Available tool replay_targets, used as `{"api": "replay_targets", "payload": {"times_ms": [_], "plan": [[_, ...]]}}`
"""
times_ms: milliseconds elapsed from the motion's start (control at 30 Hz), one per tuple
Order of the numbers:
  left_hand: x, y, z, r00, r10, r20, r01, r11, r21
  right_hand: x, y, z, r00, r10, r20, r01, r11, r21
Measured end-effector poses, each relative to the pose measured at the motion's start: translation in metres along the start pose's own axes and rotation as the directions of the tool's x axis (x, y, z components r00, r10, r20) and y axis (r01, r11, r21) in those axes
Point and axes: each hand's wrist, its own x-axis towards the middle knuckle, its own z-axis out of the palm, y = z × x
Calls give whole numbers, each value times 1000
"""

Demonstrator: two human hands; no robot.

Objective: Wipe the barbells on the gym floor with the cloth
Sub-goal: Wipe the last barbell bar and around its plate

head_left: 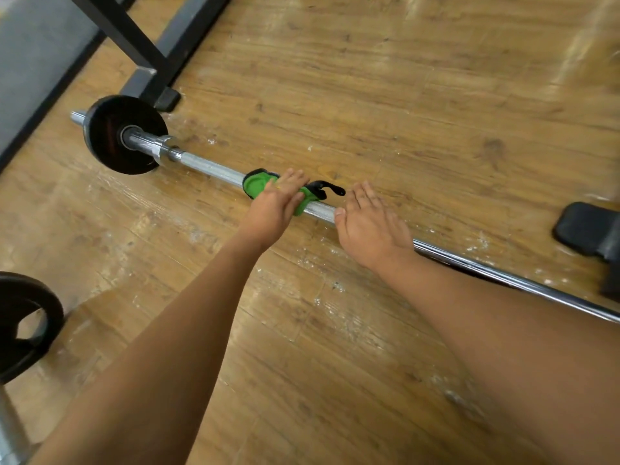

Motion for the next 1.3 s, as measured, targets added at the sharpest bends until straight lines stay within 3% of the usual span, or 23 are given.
{"api": "replay_targets", "payload": {"times_ms": [133,300,400,533,600,733,900,1000,1133,1300], "plan": [[0,3,4,950,-275,-146,278,961,-3,-3,-2,0,1000,8,-3,-8,1000,-14],[-13,19,10,990,-138,-33,135,986,-97,-8,-7,5,1000,16,11,-16,1000,-14],[-18,0,-3,985,-162,-57,153,978,-139,-16,-12,7,1000,6,16,-5,1000,-18],[-17,-10,-8,961,-263,-84,255,963,-89,-28,-21,12,1000,-8,16,8,1000,-19],[-19,-15,-13,967,-247,-54,247,969,-16,-33,-25,16,1000,-8,6,8,1000,-25],[-32,-29,-31,972,-144,185,131,988,85,-40,-32,25,1000,-12,7,12,999,-49],[-43,-54,-67,861,30,507,-166,960,224,-50,-41,36,1000,-25,-5,25,995,-99],[-52,-66,-63,813,260,521,-471,821,324,-57,-45,39,999,-31,-20,28,993,-118],[-61,-70,-35,862,337,379,-482,779,402,-62,-48,45,998,-33,-57,25,991,-132],[-65,-73,-45,728,589,350,-683,582,441,-67,-54,56,991,-28,-128,6,986,-168]]}}
